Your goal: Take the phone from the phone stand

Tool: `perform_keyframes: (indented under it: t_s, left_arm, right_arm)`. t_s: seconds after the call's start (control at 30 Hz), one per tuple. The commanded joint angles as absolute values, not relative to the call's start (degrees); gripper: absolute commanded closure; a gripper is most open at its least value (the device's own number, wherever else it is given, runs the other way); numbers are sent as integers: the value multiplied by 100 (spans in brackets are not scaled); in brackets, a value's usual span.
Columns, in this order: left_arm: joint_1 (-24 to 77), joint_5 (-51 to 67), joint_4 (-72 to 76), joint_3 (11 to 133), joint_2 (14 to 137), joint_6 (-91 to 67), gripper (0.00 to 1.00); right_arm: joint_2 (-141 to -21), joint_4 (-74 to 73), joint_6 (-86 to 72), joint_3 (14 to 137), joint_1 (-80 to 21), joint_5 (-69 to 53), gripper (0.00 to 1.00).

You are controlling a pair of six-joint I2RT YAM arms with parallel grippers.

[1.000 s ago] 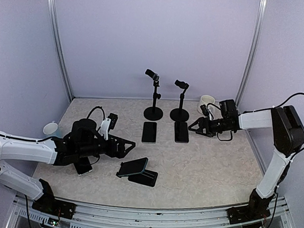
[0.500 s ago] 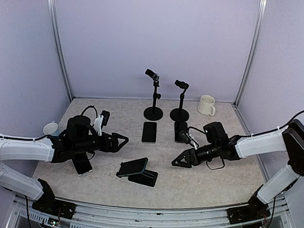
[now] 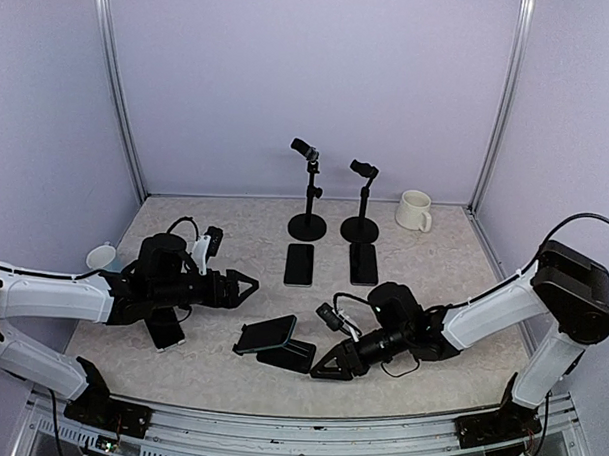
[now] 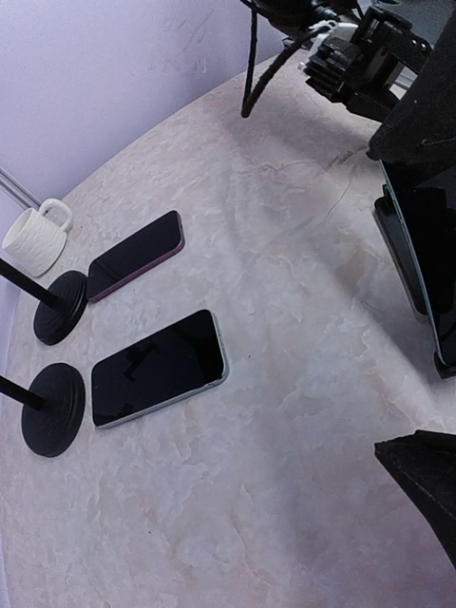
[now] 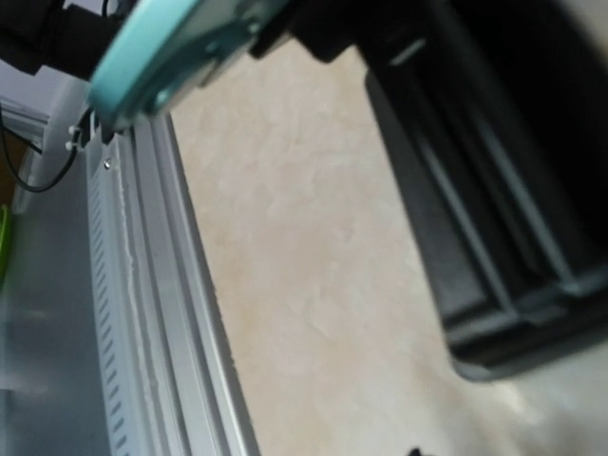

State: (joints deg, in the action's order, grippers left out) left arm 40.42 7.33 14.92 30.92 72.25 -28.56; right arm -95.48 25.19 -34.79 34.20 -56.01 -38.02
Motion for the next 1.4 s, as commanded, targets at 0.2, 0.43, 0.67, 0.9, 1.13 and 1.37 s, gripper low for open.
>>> perform_keyframes:
  t_s: [0.2,0.43,0.67,0.9,1.13,1.37]
  left_arm:
    - [3990,743,1467,3173,7224,-2841,4]
    - [3973,753,1384,3175,7199,-2757,4]
    - [3993,1057,1432,3072,7091,-2609,2]
    - [4409,818,1239,3002,6807,-2161,1]
    - [5212,170,1056,2856,6680,-1353,1]
    - [5559,-70,1211,2659,6660,-978,1]
  right_arm:
    - [-10462,3062,-3996,4132,-6109,-3470,58]
    - [-10672,2639,-4064,4319,-6027,-2985,59]
    - [-10591,2774,-4236,4054,-5716,-2778,60]
    - [-10542,2795,-4182,3981,-5423,-2739,60]
    - [-10588,2802,-4110,3977,-5101,-2766,60]
    - [-10656,2797,-3925,4008,-4801,-2873,60]
